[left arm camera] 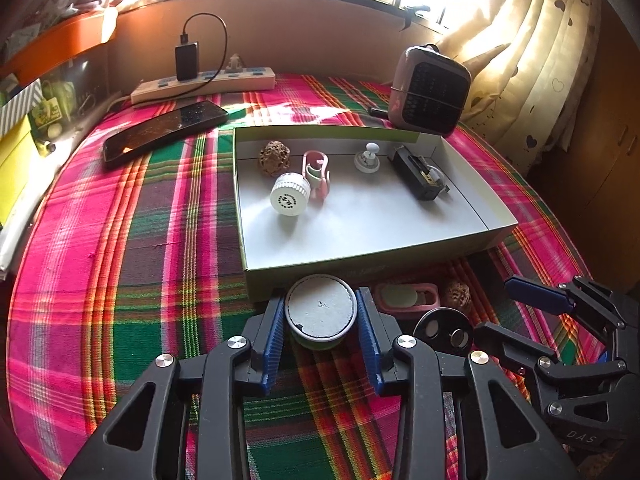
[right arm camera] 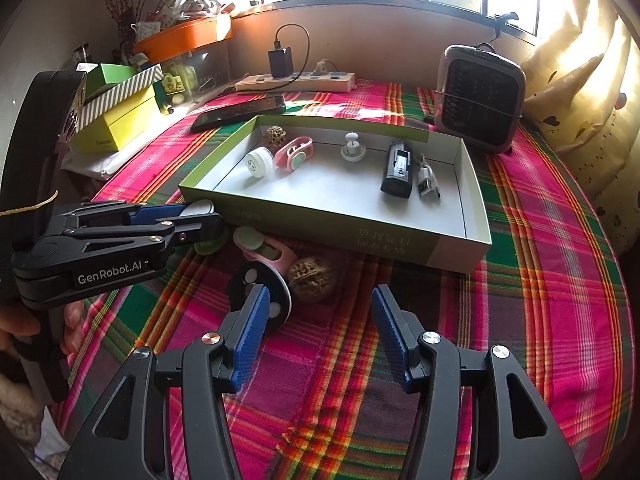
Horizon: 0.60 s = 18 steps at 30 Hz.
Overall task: Organize objects
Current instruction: 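Close left tool on the white-lidded round container while right tool closes on the black disc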
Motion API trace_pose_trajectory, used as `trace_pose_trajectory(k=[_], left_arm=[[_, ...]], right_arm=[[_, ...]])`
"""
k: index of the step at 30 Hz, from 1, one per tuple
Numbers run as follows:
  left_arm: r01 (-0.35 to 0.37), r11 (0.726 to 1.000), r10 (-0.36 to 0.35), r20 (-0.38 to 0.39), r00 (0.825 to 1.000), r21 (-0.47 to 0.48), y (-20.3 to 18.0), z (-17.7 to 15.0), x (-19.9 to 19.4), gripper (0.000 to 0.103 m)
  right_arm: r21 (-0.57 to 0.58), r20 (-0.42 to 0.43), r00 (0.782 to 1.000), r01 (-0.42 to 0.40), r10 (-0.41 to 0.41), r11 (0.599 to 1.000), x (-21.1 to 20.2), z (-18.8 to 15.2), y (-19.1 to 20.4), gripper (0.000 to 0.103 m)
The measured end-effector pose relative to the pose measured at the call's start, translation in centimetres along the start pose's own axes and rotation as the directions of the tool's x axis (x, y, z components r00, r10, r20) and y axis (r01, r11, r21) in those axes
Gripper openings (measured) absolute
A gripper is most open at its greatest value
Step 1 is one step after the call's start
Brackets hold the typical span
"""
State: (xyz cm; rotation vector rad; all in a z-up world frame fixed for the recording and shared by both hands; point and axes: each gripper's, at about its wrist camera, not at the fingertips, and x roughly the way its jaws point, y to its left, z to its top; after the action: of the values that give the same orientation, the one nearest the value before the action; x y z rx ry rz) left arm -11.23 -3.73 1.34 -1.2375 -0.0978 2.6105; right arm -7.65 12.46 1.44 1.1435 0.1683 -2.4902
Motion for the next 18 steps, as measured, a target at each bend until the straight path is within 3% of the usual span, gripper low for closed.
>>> trace_pose_trajectory(k=[18], left_arm=[[-0.016, 0.999, 0.016, 0.007, 1.0, -0.049, 2.0, -0.8, -1.0, 0.032]], right_arm=[[0.008, -0.058, 0.989, -0.135, 0.135, 0.991, 2.0, -0.5, 2.1, 0.054]])
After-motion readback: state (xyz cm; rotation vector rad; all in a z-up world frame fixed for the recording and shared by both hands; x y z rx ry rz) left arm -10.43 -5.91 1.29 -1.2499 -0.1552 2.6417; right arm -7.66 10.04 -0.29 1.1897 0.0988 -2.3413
